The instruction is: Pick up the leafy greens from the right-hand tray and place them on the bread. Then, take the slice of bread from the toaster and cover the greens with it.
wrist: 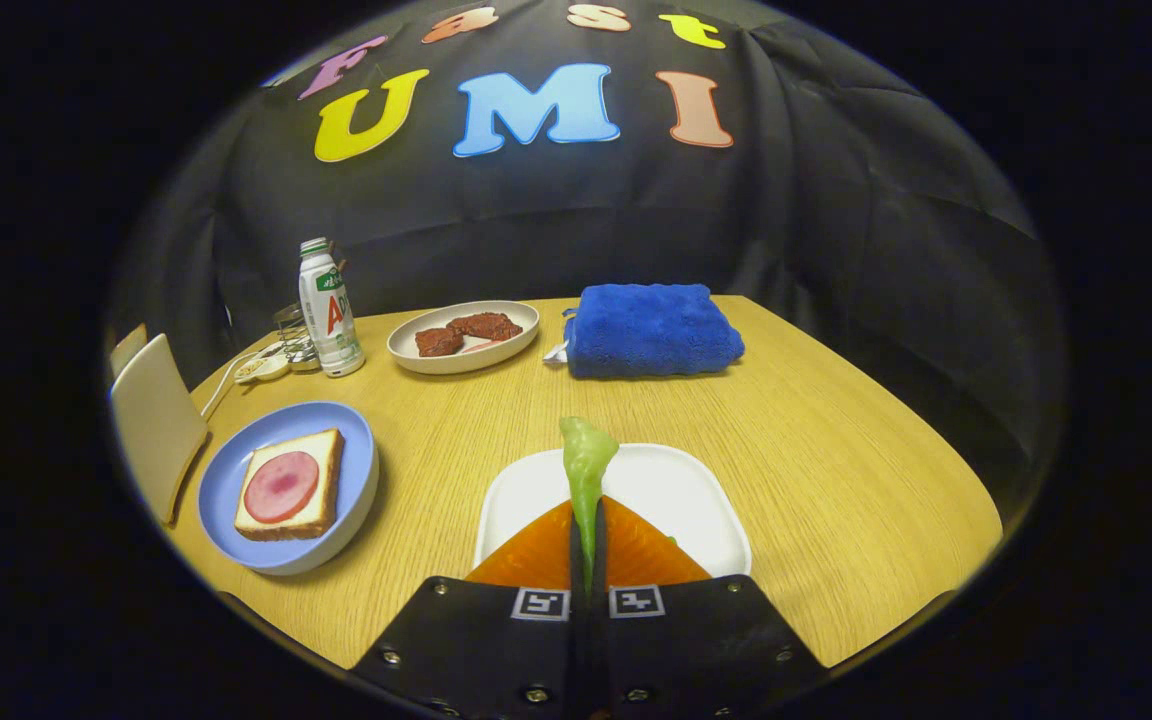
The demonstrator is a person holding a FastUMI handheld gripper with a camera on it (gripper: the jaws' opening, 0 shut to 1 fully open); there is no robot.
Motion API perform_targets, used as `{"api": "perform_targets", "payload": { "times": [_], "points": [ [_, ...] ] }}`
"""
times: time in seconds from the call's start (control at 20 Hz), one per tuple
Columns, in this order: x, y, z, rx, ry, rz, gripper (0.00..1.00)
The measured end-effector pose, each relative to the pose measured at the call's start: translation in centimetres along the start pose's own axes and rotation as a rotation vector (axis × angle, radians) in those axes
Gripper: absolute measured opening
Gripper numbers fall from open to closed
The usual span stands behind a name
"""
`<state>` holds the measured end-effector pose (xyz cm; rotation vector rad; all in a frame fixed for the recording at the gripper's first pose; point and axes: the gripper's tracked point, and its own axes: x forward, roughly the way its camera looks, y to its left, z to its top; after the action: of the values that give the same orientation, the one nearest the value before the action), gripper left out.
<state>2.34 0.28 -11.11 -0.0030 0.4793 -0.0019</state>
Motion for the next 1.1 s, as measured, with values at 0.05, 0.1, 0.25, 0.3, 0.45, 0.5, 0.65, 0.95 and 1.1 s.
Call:
{"api": "perform_targets", "payload": {
  "times": [0.05,0.1,0.25,0.3,0.45,0.5,0.65,0.95,1.1],
  "points": [
    [-0.2,0.7,0.0,0.010,0.003,0.020,0.00],
    [-0.6,1.3,0.2,0.016,0.001,0.039,0.00],
    [-2.0,3.7,2.5,-0.001,-0.045,0.084,0.00],
    [-2.7,4.9,3.4,-0.006,-0.062,0.109,0.00],
    [-4.4,9.3,5.4,-0.022,-0.107,0.202,0.00],
    [-4.6,10.8,5.7,-0.032,-0.111,0.233,0.00],
    [-4.9,15.6,5.7,-0.045,-0.106,0.333,0.00],
    [-4.4,23.3,4.8,-0.029,-0.079,0.492,0.00],
    [-3.3,25.4,3.9,-0.026,-0.046,0.526,0.00]
  ]
}}
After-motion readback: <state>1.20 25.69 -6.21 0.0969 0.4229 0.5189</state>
